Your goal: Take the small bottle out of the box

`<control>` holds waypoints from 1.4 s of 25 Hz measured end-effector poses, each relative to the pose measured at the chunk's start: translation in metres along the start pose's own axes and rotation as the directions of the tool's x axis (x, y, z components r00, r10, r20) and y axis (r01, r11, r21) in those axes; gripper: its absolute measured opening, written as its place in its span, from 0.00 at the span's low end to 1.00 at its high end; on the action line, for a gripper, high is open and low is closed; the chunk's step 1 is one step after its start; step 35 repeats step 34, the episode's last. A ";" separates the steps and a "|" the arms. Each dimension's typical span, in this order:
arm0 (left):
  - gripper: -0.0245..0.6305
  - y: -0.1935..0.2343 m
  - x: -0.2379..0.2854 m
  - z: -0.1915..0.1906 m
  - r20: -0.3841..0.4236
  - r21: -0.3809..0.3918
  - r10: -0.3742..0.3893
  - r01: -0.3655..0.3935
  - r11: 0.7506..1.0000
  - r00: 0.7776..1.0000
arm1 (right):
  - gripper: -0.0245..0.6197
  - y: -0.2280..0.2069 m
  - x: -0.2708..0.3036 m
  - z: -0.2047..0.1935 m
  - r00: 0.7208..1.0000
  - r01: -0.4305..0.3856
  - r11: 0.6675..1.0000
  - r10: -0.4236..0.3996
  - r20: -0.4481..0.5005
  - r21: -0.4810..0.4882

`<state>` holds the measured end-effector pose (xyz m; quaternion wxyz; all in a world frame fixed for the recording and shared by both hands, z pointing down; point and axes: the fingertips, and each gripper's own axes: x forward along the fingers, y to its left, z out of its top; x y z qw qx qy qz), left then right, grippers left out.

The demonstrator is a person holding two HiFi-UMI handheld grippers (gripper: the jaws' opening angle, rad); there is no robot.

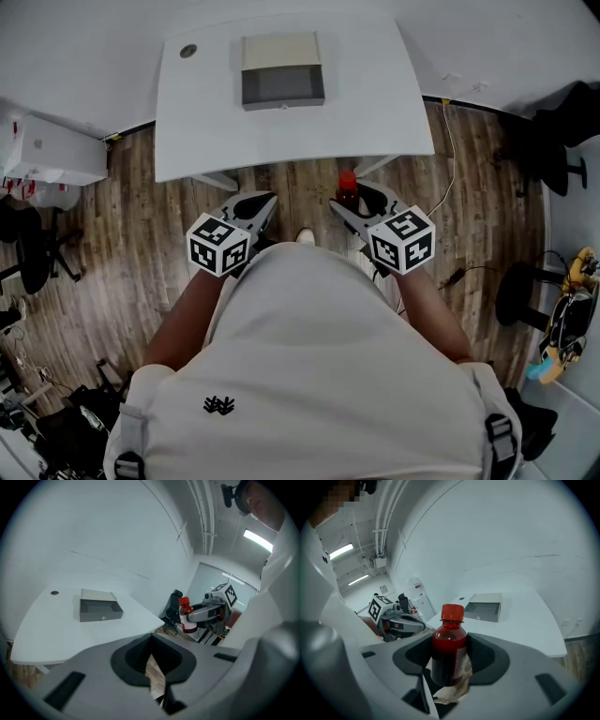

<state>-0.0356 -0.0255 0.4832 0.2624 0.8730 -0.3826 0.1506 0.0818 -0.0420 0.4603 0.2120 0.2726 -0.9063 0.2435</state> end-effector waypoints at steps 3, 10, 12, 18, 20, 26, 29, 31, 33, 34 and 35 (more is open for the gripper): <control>0.05 -0.001 0.000 -0.001 -0.001 -0.002 0.000 0.000 1.000 1.000 | 0.39 0.001 0.000 -0.001 1.000 -0.003 1.000 0.003 0.000 0.003; 0.05 0.000 -0.003 0.002 0.007 -0.006 0.012 -0.012 1.000 1.000 | 0.39 0.002 0.001 0.004 1.000 -0.011 1.000 0.011 0.001 -0.015; 0.05 0.002 -0.004 0.004 0.010 -0.006 0.018 -0.018 1.000 1.000 | 0.39 0.001 0.002 0.007 1.000 -0.012 1.000 0.012 0.005 -0.021; 0.05 0.003 -0.006 0.002 0.002 -0.015 0.021 -0.021 1.000 1.000 | 0.39 0.002 0.004 0.008 1.000 -0.013 1.000 0.013 0.007 -0.017; 0.05 0.005 -0.005 0.003 -0.003 -0.011 0.014 -0.014 1.000 1.000 | 0.39 0.001 0.005 0.010 1.000 -0.007 1.000 0.007 0.011 -0.015; 0.05 0.006 0.007 0.013 -0.012 0.013 -0.032 0.032 0.999 0.999 | 0.39 -0.004 0.002 0.013 0.999 0.030 1.000 -0.031 0.026 0.009; 0.05 0.006 0.015 0.021 -0.012 0.027 -0.058 0.058 0.998 0.998 | 0.39 -0.010 0.000 0.014 0.998 0.054 0.998 -0.054 0.029 0.021; 0.05 0.009 0.019 0.023 -0.015 0.031 -0.070 0.070 0.997 0.997 | 0.39 -0.015 0.001 0.014 0.997 0.066 0.997 -0.067 0.027 0.028; 0.05 0.013 0.021 0.025 -0.018 0.034 -0.079 0.079 0.996 0.997 | 0.39 -0.018 0.004 0.016 0.997 0.076 0.997 -0.077 0.026 0.032; 0.05 0.016 0.022 0.026 -0.019 0.036 -0.083 0.083 0.996 0.996 | 0.39 -0.020 0.006 0.017 0.996 0.082 0.996 -0.082 0.025 0.034; 0.05 0.016 0.022 0.026 -0.019 0.036 -0.083 0.083 0.996 0.996 | 0.39 -0.020 0.006 0.017 0.996 0.082 0.996 -0.082 0.025 0.034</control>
